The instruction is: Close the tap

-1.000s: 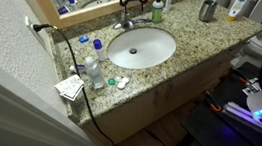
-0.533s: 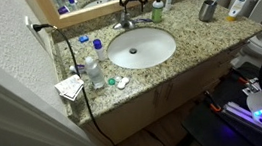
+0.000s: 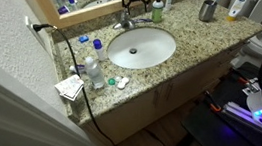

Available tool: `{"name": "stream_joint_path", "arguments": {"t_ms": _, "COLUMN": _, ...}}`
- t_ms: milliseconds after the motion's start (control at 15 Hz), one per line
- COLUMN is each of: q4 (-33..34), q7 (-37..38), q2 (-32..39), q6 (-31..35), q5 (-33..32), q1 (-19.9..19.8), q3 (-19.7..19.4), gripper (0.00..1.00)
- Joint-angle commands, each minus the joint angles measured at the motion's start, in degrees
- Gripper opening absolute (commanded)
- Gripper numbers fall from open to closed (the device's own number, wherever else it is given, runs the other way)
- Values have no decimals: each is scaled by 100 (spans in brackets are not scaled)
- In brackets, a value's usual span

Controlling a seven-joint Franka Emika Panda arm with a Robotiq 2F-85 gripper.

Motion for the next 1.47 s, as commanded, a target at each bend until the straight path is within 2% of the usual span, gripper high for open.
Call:
{"name": "stream_joint_path", "arguments": {"t_ms": 0, "q4": 292, "q7": 261, "q2": 188, "q6": -380, "q5": -123, "q1": 81, "q3": -79, "gripper": 100}}
{"name": "stream_joint_path", "arguments": {"t_ms": 267, "q4": 334, "q7": 425, "q2": 267, "q6": -214, "q5": -254, "q1": 109, "q3": -75, "gripper": 100}}
{"name": "stream_joint_path", "arguments": {"t_ms": 467, "q4": 224, "q7": 297, "q2": 293, "q6": 699, "q5": -6, "q1": -7, "q3": 84, "gripper": 100}}
{"name": "stream_joint_path", "arguments": {"t_ms": 533, "q4": -166, "q7": 87, "q2": -33, "q6": 987, "q5": 95, "q1": -170, "q3": 100, "gripper": 100}}
{"name": "stream_joint_path", "arguments": {"t_ms": 800, "q4": -418, "q7": 53, "q2": -225, "q6": 1796, "q5": 46, "q1": -275, "q3": -14, "gripper": 100}}
{"name": "stream_joint_path", "arguments": {"t_ms": 933, "q4": -527, "q7": -64, "q2": -289, "q6": 1893, "q5": 80, "q1": -389, "q3": 29, "gripper": 100}}
{"name": "stream_joint_path", "arguments": {"t_ms": 1000, "q4": -29, "q7": 134, "q2": 20, "q6": 1652, "q5": -2, "q1": -302, "q3": -14, "gripper": 100}}
{"name": "stream_joint_path", "arguments": {"t_ms": 1133, "q4": -109, "q7": 71, "q2": -42, "q6": 1694, "q5": 0, "q1": -365, "q3": -14, "gripper": 100}}
{"name": "stream_joint_path", "arguments": {"t_ms": 1400, "q4": -284, "q7": -385, "q2": -187, "q6": 1846, "q5": 311, "q1": -497, "q3": 245, "gripper": 100}}
